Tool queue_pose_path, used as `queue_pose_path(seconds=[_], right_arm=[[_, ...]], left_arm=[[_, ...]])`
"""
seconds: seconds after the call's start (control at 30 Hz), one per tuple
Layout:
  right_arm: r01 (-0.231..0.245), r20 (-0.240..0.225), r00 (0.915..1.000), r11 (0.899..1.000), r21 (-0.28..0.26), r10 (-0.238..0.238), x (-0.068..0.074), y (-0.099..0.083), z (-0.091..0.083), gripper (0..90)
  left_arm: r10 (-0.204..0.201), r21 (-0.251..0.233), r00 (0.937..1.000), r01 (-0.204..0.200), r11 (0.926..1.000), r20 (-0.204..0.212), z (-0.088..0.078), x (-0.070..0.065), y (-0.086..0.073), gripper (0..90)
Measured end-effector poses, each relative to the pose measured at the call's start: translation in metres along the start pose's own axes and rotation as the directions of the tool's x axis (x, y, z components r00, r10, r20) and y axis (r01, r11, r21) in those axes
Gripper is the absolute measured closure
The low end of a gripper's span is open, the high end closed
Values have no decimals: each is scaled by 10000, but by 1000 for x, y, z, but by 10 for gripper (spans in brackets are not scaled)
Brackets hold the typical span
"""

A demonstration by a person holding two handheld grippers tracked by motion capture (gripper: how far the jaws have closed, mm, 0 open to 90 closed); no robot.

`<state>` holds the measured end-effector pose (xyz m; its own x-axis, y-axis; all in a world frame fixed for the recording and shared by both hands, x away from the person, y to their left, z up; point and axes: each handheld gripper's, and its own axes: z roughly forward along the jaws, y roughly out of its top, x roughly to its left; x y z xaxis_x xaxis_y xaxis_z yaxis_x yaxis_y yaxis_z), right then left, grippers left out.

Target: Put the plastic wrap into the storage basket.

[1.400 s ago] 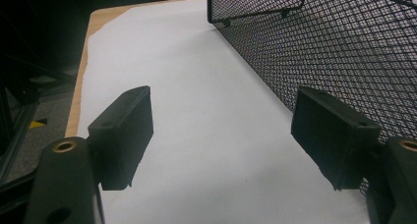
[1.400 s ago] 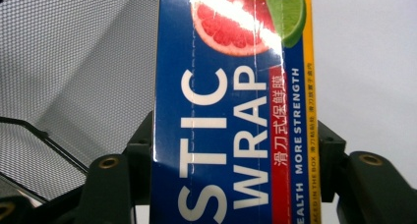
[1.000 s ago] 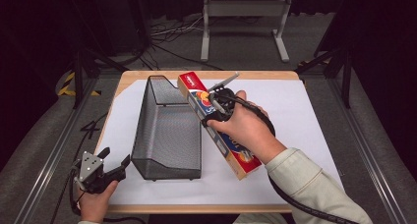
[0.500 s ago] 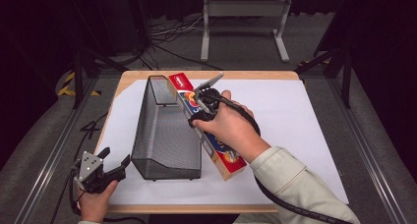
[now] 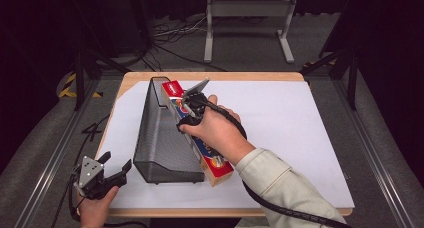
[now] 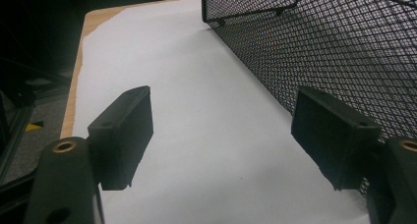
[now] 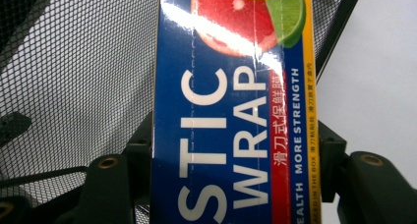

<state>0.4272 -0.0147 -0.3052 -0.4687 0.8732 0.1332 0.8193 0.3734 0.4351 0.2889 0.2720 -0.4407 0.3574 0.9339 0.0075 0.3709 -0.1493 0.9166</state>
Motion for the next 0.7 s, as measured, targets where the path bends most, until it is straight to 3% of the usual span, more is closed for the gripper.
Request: queue_pose_path(seconds=[0.7], right_arm=[[-3, 404, 9992, 9951, 991, -37, 16, 8, 37, 394]], left_arm=[[-98, 54, 9995, 100, 9999, -315, -15, 4, -8, 248]])
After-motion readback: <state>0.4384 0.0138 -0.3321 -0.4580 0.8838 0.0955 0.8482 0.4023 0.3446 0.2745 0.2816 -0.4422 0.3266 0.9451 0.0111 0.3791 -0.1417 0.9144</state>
